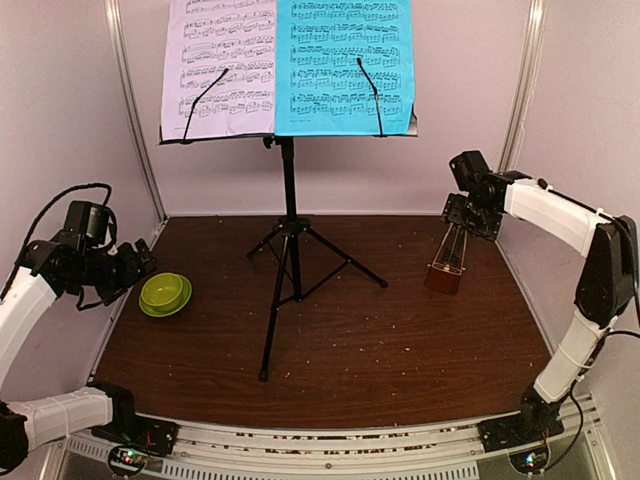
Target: Set up the instrument practice props
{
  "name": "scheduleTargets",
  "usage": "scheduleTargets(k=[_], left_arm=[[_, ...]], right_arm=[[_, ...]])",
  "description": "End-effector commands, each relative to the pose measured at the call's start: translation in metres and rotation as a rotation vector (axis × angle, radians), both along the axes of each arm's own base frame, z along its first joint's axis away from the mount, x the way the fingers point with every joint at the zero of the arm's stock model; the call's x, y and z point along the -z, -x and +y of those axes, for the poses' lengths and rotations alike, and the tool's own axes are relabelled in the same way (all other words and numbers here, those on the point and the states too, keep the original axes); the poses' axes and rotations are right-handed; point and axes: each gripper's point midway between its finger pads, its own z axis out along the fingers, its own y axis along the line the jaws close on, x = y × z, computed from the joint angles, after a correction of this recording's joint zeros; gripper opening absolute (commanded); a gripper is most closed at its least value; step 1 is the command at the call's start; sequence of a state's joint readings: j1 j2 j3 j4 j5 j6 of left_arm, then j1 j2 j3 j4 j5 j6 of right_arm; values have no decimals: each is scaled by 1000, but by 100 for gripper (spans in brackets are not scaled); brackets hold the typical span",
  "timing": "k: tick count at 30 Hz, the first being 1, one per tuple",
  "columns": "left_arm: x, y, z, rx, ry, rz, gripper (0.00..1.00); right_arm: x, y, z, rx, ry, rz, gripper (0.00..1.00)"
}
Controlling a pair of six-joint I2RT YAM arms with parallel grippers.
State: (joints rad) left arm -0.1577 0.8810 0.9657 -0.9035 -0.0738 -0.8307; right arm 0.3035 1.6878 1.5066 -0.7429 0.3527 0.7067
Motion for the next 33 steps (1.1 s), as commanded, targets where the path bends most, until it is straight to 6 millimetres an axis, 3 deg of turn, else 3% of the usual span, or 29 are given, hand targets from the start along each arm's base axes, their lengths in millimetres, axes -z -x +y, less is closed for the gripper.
scheduleTargets(k=[1,12,16,19,25,33], left_arm=[[-5,-2,-9,62,21,-45,98],[0,-3,-19,118,37,-65,97],[-5,-5,-27,171,12,-91,97],[-8,-5,-45,258,-1,-127,97],[-17,5,-98,492,-30,-243,96],[-14,28,-145,674,8,-412,89]], right_arm=[[1,-13,2,11,24,-17,85],[31,-7,8,-5,40,40,63],[30,-3,14,-41,46,51,52],[23,1,19,-79,30,46,44],[7,16,36,-208,-46,12,32],[-4,50,64,-411,-180,-14,29]])
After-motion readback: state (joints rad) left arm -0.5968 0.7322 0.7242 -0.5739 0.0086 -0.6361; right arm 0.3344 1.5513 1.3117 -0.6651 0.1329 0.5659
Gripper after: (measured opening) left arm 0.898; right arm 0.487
